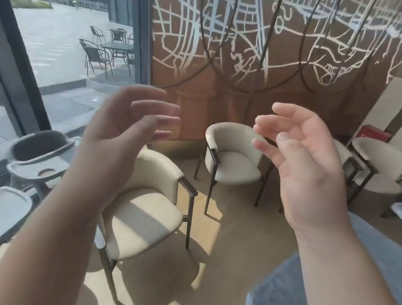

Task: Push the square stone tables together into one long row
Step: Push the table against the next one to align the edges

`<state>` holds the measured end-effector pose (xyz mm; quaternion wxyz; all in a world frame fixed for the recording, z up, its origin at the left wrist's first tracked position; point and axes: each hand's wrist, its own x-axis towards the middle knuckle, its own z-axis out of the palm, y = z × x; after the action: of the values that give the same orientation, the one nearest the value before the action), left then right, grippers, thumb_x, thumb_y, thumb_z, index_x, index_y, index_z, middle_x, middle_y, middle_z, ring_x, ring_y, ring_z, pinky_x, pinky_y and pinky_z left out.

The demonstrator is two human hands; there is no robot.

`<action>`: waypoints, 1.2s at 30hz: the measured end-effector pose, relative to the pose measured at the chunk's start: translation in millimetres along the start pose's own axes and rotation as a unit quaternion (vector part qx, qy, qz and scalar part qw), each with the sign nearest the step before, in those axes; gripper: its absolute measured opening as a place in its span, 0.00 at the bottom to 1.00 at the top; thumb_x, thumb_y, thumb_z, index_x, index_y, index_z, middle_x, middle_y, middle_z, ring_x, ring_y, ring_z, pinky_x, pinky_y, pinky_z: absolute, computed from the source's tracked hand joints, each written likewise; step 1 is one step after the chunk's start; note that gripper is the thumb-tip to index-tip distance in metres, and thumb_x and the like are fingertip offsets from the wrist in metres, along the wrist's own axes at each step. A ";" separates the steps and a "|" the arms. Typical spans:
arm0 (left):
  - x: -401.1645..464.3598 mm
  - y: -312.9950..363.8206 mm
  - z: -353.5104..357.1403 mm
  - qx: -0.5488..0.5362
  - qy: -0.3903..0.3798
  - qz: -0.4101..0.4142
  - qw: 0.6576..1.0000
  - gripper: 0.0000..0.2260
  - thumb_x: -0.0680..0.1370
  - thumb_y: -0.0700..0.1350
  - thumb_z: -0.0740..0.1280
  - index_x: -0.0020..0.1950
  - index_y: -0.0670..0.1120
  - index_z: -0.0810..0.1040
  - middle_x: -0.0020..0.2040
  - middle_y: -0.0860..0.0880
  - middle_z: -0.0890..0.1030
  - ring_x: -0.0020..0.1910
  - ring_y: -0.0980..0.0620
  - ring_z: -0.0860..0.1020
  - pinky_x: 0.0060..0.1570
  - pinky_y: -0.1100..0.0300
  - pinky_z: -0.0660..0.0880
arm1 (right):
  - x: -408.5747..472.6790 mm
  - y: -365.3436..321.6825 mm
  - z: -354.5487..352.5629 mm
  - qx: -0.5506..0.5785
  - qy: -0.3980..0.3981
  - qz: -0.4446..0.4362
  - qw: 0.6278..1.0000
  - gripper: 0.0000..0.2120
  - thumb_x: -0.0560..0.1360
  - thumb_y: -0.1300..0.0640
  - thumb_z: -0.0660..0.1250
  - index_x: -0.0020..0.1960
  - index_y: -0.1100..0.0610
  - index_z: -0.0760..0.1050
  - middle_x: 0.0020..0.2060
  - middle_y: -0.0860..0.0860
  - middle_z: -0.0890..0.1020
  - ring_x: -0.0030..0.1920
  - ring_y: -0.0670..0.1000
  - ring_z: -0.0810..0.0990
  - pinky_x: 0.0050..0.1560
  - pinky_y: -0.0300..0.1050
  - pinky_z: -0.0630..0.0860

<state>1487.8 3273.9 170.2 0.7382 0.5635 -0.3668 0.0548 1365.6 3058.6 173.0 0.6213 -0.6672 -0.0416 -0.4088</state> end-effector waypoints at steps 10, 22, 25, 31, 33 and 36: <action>89.6 -133.1 104.7 -0.073 -0.116 -0.067 0.988 0.13 0.77 0.40 0.64 0.62 0.45 0.76 0.54 0.44 0.85 0.56 0.39 0.84 0.56 0.48 0.80 | 51.0 85.3 -109.8 -0.035 0.123 0.029 0.991 0.16 0.78 0.63 0.57 0.62 0.56 0.75 0.52 0.54 0.83 0.58 0.53 0.81 0.61 0.54 0.79; 225.8 -289.7 253.2 -0.075 -0.200 -0.112 0.971 0.12 0.80 0.39 0.63 0.62 0.47 0.77 0.55 0.45 0.85 0.56 0.41 0.84 0.57 0.44 0.81 | 176.4 197.9 -243.3 -0.071 0.221 0.063 0.971 0.16 0.77 0.63 0.58 0.61 0.54 0.76 0.53 0.54 0.83 0.59 0.55 0.81 0.62 0.55 0.79; 252.4 -321.9 273.2 -0.103 -0.221 -0.122 0.962 0.12 0.80 0.39 0.63 0.63 0.46 0.77 0.55 0.45 0.85 0.56 0.41 0.84 0.56 0.46 0.80 | 194.6 220.3 -252.8 -0.084 0.235 0.065 0.966 0.16 0.77 0.63 0.58 0.62 0.56 0.75 0.53 0.55 0.83 0.60 0.56 0.81 0.63 0.56 0.78; 300.7 -376.2 297.5 -0.151 -0.265 -0.138 0.942 0.12 0.81 0.40 0.64 0.63 0.48 0.78 0.56 0.45 0.85 0.56 0.41 0.84 0.54 0.52 0.81 | 231.2 255.1 -243.2 -0.134 0.280 0.084 0.947 0.16 0.77 0.62 0.58 0.63 0.56 0.75 0.53 0.54 0.84 0.60 0.54 0.82 0.63 0.57 0.79; 322.2 -391.9 292.0 -0.168 -0.286 -0.129 0.935 0.12 0.81 0.40 0.64 0.63 0.49 0.78 0.56 0.45 0.85 0.57 0.42 0.84 0.54 0.52 0.82 | 247.1 264.7 -229.4 -0.150 0.297 0.074 0.940 0.16 0.77 0.62 0.59 0.62 0.56 0.75 0.52 0.54 0.84 0.59 0.54 0.82 0.63 0.58 0.78; 364.1 -412.6 275.0 -0.192 -0.320 -0.125 0.919 0.13 0.80 0.41 0.64 0.63 0.49 0.78 0.56 0.45 0.86 0.57 0.42 0.84 0.55 0.54 0.81 | 276.0 278.3 -203.8 -0.170 0.318 0.064 0.931 0.16 0.77 0.62 0.59 0.62 0.56 0.76 0.53 0.54 0.84 0.59 0.54 0.82 0.64 0.59 0.78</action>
<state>1823.8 2764.8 89.6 0.6760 0.4395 -0.5140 -0.2925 1604.5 2695.4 94.8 0.5045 -0.5989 0.2711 -0.5597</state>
